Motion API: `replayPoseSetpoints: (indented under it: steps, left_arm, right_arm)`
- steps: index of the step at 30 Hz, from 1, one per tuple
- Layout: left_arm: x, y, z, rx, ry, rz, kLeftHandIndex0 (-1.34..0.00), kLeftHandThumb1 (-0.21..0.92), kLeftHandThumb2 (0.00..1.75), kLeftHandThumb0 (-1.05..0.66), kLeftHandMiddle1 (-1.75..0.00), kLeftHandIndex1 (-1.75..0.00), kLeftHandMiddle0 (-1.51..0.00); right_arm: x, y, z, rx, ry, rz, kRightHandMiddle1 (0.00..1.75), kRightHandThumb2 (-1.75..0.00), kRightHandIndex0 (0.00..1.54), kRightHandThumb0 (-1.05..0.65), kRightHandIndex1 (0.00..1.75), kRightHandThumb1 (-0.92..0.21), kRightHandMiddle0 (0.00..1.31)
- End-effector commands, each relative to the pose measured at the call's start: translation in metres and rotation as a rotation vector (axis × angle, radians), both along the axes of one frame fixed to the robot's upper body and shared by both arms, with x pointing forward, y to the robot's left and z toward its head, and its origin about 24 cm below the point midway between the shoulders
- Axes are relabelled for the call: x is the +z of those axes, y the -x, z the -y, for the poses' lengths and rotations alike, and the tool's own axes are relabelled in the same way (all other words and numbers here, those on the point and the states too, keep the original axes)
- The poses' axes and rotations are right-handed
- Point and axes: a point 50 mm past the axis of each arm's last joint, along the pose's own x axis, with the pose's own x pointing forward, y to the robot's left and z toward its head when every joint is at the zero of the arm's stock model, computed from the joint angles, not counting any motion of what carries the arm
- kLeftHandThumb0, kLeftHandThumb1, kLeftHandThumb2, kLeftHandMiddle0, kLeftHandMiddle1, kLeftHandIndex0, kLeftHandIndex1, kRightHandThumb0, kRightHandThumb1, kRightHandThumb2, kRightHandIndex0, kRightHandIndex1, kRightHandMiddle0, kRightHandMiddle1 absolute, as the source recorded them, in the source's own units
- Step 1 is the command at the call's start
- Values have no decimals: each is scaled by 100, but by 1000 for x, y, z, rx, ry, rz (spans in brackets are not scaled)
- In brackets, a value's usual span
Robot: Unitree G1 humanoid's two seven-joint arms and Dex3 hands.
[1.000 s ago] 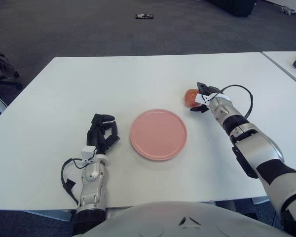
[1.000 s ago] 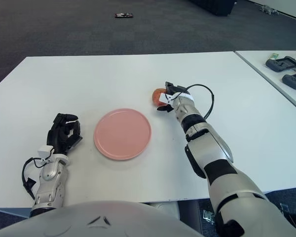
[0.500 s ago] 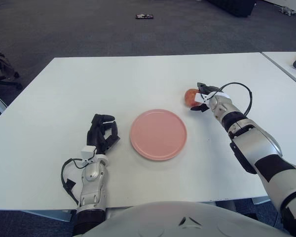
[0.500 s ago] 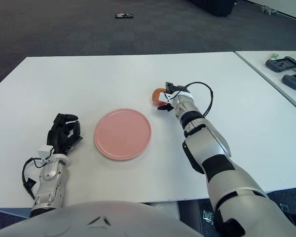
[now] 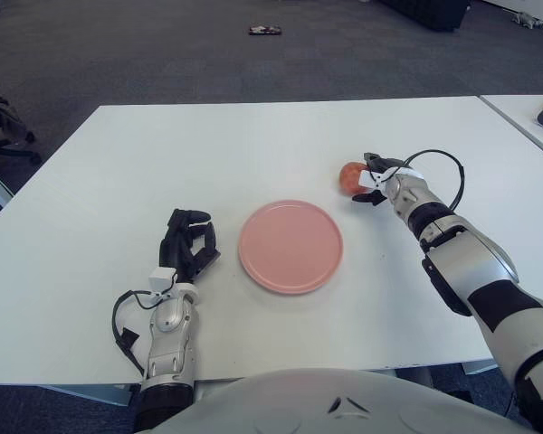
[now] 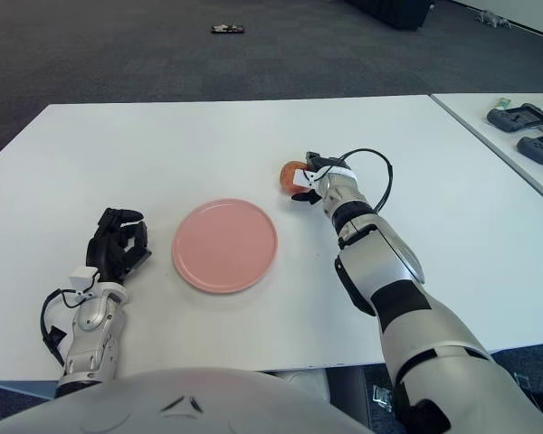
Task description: Put the apple into the plate.
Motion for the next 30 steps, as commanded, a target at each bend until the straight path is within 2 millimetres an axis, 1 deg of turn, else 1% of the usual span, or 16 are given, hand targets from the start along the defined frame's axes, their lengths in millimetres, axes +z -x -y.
replayPoseSetpoints:
  steps: [1, 8, 16, 26, 30]
  left_arm:
    - [-19, 10, -1, 8, 34, -111, -35, 66, 89, -38, -175, -175, -81]
    - [-19, 10, -1, 6, 29, -104, -35, 66, 89, -38, -175, -175, -81]
    - [-20, 9, -1, 0, 21, -114, -35, 66, 90, -39, -175, -175, -80]
    - [-21, 10, -1, 3, 31, -113, -35, 65, 90, -39, -175, -175, -81]
    - [-21, 10, -1, 8, 33, -114, -35, 66, 90, -39, -175, -175, -81]
  right_arm:
    - [-19, 11, -1, 10, 23, -92, 14, -70, 0, -92, 0, -65, 0]
    - [-15, 8, -6, 22, 24, -69, 19, -71, 2, -87, 2, -61, 0]
    - [1, -1, -22, 61, 29, -31, 23, -79, 0, -84, 5, -53, 0]
    - [11, -7, -32, 127, 89, 25, 30, -85, 0, -81, 7, -46, 0]
    - [17, -10, -36, 136, 93, 52, 30, -86, 0, -82, 6, -45, 0]
